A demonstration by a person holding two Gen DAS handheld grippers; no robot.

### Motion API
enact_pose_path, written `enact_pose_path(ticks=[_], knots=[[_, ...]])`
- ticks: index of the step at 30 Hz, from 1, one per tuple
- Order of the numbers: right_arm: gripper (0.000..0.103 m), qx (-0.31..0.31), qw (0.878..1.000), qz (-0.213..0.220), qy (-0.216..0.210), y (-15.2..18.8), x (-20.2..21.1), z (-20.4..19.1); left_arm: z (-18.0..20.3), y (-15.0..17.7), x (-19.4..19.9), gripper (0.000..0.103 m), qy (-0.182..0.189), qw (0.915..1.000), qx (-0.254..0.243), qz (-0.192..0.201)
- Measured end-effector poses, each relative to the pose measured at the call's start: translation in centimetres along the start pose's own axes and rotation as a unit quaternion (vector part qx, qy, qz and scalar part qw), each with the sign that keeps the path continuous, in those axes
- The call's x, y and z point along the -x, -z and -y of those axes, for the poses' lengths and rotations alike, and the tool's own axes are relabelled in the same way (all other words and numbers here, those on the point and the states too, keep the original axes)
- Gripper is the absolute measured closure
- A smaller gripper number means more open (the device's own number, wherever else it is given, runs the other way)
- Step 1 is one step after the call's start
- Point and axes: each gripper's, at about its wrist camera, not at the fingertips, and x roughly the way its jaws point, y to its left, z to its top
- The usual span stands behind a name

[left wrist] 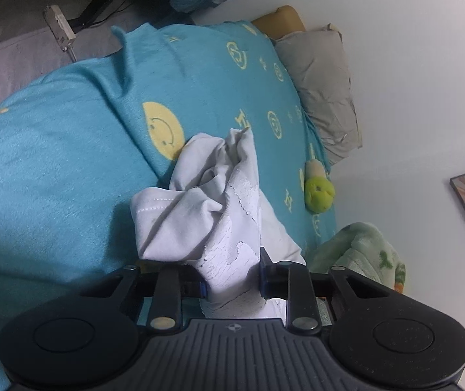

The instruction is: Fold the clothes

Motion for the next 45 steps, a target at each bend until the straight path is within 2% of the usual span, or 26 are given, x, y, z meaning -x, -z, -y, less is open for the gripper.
enact_pose_path(ticks=[7,13,16,21,27,30,33,36,38,40,42,45], knots=[[0.075,0.036,0.999,0.012,-0.026,0.5,6.8,-3.3,3.6,0.7,5.5,0.078,0.013,0.9998,-0.005,-0.015],[0.075,0.041,0.997,0.029,-0.065,0.1,13.9,-5.7,10.0,1.5,9.9,0.078,0.014,0.9992,-0.016,-0.035],[0.075,0.030,0.995,0.041,-0.085,-1.5,16.6,-6.3,14.2,2.2,9.8,0.078,0.026,0.9982,-0.029,-0.045],[0.075,0.013,0.993,0.066,-0.098,-7.2,19.9,-6.5,22.1,3.8,5.9,0.079,0.044,0.9948,-0.059,-0.071],[0.075,0.029,0.988,0.121,-0.091,-18.9,22.7,-8.5,33.8,5.6,-3.1,0.079,0.085,0.9864,-0.094,-0.104],[0.075,0.049,0.980,0.166,-0.098,-24.8,24.6,-9.7,39.6,7.0,-7.7,0.079,0.113,0.9817,-0.099,-0.118],[0.075,0.072,0.969,0.209,-0.110,-29.9,26.9,-11.0,44.4,8.5,-11.5,0.078,0.152,0.9734,-0.111,-0.130],[0.075,0.095,0.957,0.250,-0.115,-32.7,28.6,-10.9,47.7,10.5,-14.5,0.078,0.187,0.9640,-0.136,-0.131],[0.075,0.104,0.951,0.270,-0.106,-33.3,29.1,-9.8,47.9,12.1,-16.3,0.078,0.193,0.9591,-0.162,-0.129],[0.075,0.095,0.955,0.270,-0.079,-33.4,28.8,-7.7,46.9,13.9,-17.7,0.077,0.182,0.9565,-0.188,-0.129],[0.075,0.089,0.964,0.250,-0.034,-32.7,28.3,-5.4,44.3,15.3,-18.7,0.077,0.159,0.9533,-0.218,-0.136],[0.075,0.079,0.972,0.220,0.007,-30.3,27.4,-1.7,39.6,16.5,-19.9,0.077,0.141,0.9513,-0.221,-0.163]])
